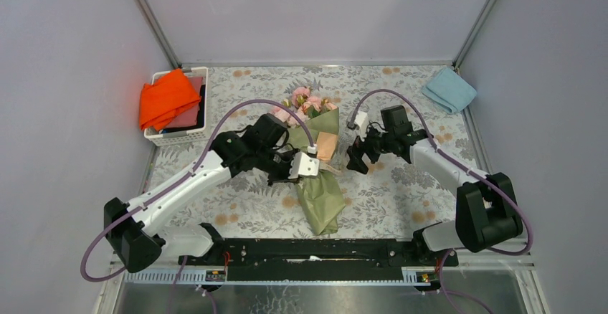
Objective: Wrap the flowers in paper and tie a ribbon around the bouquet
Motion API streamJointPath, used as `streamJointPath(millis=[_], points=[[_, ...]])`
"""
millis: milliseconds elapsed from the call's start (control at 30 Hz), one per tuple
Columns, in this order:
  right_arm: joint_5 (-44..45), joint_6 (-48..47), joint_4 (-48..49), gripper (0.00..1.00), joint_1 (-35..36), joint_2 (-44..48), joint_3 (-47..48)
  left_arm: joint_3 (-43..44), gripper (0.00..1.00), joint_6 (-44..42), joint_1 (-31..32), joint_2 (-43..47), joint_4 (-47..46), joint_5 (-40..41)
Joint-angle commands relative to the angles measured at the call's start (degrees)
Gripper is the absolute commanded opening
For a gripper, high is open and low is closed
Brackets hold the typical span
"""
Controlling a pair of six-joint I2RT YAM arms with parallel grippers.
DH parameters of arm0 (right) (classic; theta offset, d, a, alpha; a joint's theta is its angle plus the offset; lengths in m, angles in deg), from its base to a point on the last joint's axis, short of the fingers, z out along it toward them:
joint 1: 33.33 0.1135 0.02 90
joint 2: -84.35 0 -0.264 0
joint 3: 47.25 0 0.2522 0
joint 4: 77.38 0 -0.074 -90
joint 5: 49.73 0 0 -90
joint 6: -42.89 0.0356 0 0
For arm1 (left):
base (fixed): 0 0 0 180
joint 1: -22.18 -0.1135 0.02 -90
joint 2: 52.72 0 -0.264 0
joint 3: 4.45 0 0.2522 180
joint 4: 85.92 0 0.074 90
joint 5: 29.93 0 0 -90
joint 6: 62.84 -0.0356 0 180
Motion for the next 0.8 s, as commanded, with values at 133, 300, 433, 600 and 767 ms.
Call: streamJointPath(millis=[133, 300, 433, 600, 767], points=[[-6.14, -30.62, 3.18, 1.00, 3.95, -6.14, -1.82, -3.75, 0.00, -0.72, -2.14, 1.92, -4.46, -3.25], [-1.16, -31.31, 6.25, 1.00, 7.80, -10.74, -1.49, -5.17, 0.00, 0.08, -2.61, 2.76, -5.62, -3.68], [-0.19, -35.93, 1.20, 0.97, 8.83, -14.89, 2.49, -5.19, 0.00, 0.55, -2.80, 2.97, -5.65, -4.24], [2.45, -37.48, 0.28, 0.84, 9.53, -17.34, 3.79, -4.11, 0.00, 0.39, -2.85, 3.96, -4.50, -5.92], [2.64, -36.34, 2.51, 0.91, 9.48, -16.33, 2.88, -4.24, 0.00, -0.70, -2.98, 4.01, -2.59, -6.19]])
